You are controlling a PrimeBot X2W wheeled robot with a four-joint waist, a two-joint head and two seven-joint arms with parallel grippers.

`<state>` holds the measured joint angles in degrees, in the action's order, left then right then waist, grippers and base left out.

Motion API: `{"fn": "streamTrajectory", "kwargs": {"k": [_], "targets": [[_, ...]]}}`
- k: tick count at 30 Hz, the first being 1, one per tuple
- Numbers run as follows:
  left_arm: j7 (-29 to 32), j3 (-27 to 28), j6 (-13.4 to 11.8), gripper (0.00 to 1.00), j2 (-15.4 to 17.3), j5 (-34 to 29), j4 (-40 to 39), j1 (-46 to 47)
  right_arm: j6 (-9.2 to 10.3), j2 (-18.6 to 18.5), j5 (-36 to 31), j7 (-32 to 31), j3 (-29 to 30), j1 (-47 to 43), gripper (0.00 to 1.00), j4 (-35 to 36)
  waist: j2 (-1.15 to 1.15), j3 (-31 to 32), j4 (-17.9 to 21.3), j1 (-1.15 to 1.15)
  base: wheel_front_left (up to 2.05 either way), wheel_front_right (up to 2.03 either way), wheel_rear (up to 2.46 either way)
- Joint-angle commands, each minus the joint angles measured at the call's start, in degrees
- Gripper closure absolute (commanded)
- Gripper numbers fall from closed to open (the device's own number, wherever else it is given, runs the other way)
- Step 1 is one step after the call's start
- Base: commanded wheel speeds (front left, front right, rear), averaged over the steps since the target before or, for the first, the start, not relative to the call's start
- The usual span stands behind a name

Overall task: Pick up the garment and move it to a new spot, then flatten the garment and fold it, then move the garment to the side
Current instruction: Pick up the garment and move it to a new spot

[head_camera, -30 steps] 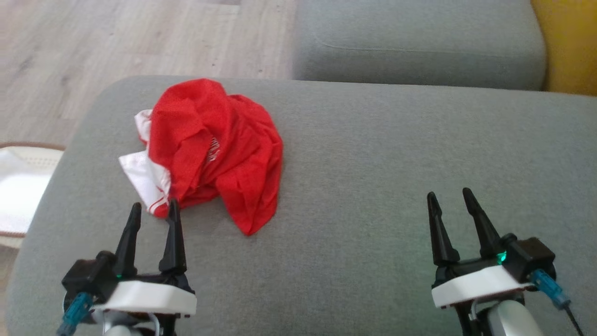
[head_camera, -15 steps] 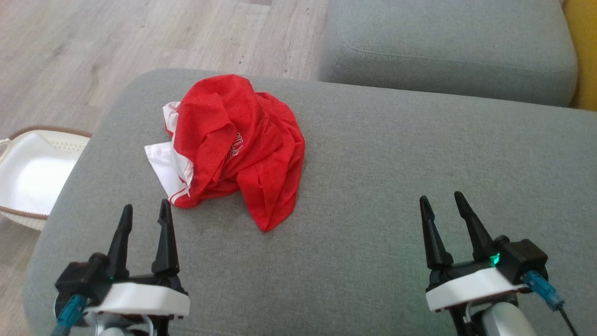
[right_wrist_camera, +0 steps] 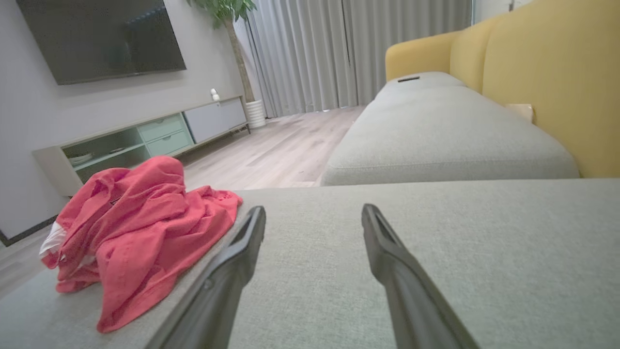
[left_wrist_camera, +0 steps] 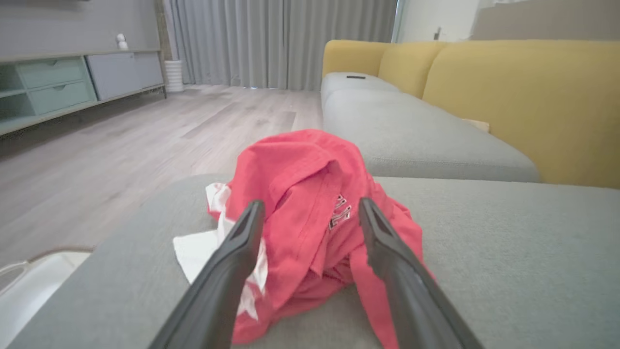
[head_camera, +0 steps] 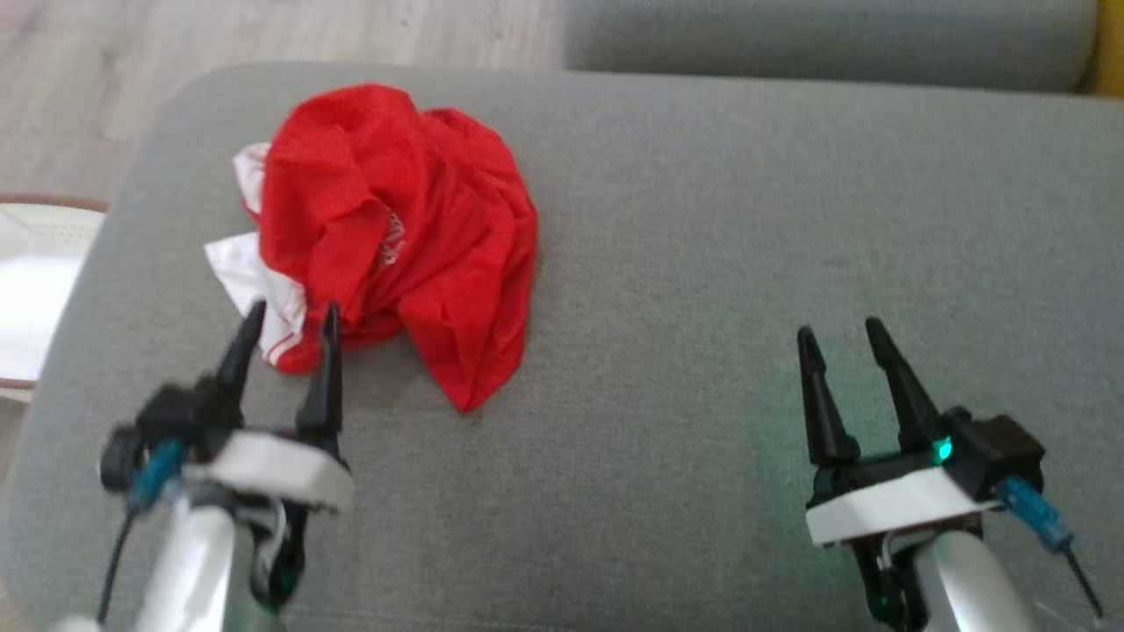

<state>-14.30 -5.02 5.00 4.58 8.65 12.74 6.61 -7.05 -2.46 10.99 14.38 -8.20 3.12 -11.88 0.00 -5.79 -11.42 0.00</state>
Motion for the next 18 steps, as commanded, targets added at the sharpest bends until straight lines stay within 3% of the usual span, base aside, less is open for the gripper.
{"fn": "streamTrajectory", "kwargs": {"k": [1,8,18], "targets": [[-0.7,1.4,0.3,0.00,2.0,-0.9,-0.2,4.8,-0.44,-0.4,-0.5,0.6,-0.9,2.8,0.00,2.1,0.00,-2.5,1.9,0.00,0.00,0.00,0.00],[0.0,-1.1,1.8,0.00,7.0,-1.9,11.8,17.3,-0.44,-0.4,-0.6,0.6,-1.3,4.7,0.00,2.2,0.00,-6.2,4.7,0.00,0.00,0.00,0.00],[0.3,-1.6,2.1,0.00,10.6,-1.7,22.5,25.9,-0.44,-0.4,-0.1,0.6,-1.6,6.2,0.00,2.4,0.00,-8.6,6.8,0.00,0.00,0.00,0.00]]}}
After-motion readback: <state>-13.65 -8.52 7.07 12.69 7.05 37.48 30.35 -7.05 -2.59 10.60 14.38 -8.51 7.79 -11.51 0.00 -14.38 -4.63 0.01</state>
